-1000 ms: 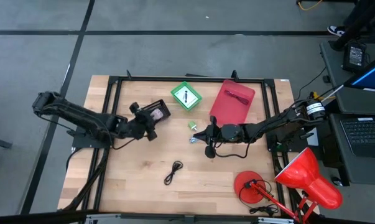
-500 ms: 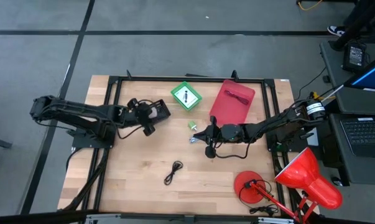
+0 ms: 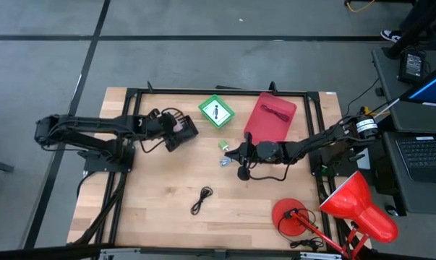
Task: Pick and place items into bin
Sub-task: Put the pink charger adapter into the black bin
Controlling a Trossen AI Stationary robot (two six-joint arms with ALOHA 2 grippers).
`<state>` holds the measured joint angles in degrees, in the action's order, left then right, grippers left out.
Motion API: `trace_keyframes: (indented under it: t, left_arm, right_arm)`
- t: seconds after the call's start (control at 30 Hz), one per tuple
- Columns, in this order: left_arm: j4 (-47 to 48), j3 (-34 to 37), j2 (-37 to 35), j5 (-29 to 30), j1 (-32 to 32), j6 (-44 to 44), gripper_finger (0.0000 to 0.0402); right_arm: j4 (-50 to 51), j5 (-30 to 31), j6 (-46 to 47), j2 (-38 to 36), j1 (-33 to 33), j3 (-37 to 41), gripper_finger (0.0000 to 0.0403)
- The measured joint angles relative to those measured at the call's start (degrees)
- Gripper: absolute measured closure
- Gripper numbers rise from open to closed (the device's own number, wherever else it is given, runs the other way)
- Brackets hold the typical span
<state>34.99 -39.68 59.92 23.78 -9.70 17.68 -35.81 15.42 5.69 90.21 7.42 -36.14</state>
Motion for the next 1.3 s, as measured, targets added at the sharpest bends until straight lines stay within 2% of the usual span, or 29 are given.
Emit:
trace_keyframes:
  t: [0.43,0.83,1.3]
  left_arm:
    - [-2.9,2.0,6.5,-1.8,-4.3,-3.9,0.0202]
    - [-5.6,2.0,13.1,-4.1,-7.0,-3.9,0.0202]
    - [-8.5,2.0,19.5,-6.1,-7.1,-4.8,0.0199]
  right_arm:
    - [0.1,0.0,-0.2,0.0,-0.1,0.0,0.0398]
    - [0.1,0.0,-0.2,0.0,-0.1,0.0,0.0398]
    - [0.3,0.0,-0.2,0.0,-0.1,0.0,0.0398]
